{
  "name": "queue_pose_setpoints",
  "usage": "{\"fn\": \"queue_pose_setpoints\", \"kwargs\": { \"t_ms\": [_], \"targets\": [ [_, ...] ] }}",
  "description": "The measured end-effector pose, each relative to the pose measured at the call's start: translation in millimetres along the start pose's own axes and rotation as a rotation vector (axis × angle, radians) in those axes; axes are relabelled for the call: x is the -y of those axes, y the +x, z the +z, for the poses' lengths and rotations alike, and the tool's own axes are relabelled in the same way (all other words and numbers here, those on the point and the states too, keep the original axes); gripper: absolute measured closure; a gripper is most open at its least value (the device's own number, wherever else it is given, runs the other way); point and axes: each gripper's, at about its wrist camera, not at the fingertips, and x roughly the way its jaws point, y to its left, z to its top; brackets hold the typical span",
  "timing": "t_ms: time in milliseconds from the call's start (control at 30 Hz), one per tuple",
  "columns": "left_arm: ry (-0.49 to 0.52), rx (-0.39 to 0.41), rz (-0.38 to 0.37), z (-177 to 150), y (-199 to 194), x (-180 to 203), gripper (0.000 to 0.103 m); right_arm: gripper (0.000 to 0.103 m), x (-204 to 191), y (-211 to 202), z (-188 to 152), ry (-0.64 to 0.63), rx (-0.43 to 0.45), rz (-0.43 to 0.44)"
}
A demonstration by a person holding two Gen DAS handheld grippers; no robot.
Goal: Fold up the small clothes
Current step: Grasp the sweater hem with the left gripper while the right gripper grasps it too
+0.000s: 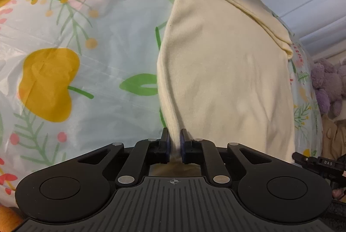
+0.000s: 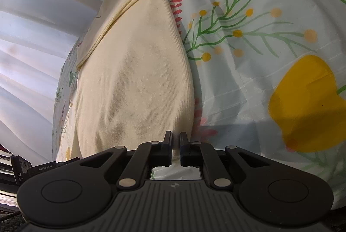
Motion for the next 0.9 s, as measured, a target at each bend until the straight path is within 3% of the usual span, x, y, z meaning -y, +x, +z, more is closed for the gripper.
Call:
{"fn": "queue_pose_setpoints", "kwargs": {
  "t_ms": [100,200,333,400,433,467,700,900],
  "targets": [
    [0.005,0.001,-0.013,2,-1,0,0.092,0.089,2,-4,2,0.004,0.010,-0.010],
    [0.005,0.001,-0.034,4,-3,-1,0.092,0.072,9,-5,4,0.038,0.023,-0.008],
    [-0.007,-0.001,-0.054,7,-3,-4,0.093,0.072,10,1,3,0.042,0.018,0.013],
    [-0.009,-0.004,-0.062,8,-3,-4,0.093,0.078,8,3,3,0.030,0.013,0.015],
    [-0.010,-0.005,-0.064,9,-3,-4,0.093,0.091,7,4,3,0.026,0.009,0.011],
    [-0.008,-0.002,-0.067,9,-3,-4,0.093,0.094,7,6,3,0.032,-0.005,0.008],
    [-0.037,0.059,-0.126,17,-17,-1,0.094,0.095,5,-1,8,0.067,0.008,0.070],
    [-0.062,0.165,-0.201,48,-32,7,0.094,0.100,-11,-6,39,0.076,0.082,0.143]
  ]
}}
